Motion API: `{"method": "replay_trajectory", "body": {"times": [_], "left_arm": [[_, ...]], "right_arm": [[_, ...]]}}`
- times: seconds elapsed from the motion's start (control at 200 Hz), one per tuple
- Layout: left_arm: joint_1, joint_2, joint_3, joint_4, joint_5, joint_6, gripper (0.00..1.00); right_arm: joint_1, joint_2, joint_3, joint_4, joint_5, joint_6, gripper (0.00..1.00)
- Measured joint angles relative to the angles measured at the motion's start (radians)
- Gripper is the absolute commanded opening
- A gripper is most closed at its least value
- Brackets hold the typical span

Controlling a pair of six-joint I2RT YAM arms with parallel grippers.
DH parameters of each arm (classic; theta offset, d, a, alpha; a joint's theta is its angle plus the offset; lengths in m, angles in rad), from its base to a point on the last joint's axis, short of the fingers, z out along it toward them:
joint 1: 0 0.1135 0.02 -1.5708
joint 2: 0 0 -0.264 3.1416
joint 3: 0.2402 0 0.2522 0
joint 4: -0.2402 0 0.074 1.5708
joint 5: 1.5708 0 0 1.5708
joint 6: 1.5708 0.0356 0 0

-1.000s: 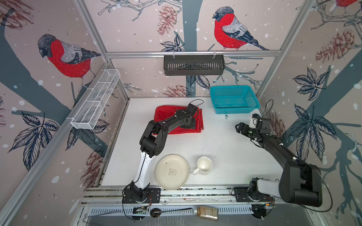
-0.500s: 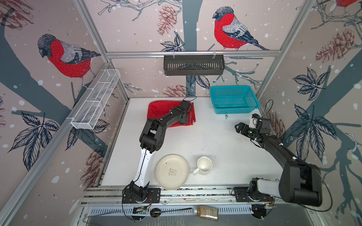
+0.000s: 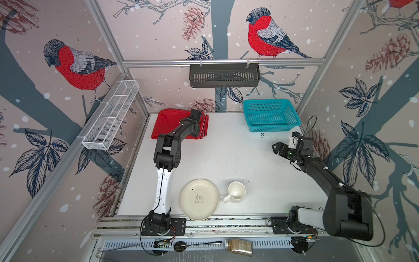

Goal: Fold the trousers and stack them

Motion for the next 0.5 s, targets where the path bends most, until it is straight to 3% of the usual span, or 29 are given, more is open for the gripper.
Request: {"method": "replay_trajectory", "body": {"times": [0.29,0.5], "left_arm": [[0.045,0.141,0.266,-0.112,-0.002,0.011,0.63],[0.063,0.208,0.412,-0.183,0.023,-0.047,0.63]], "right_arm": [[0.005,0.004,0.000,0.006,0.000,0.000,0.91],[0.006,0.003,-0.008,0.007,0.000,0.000,0.91]]}}
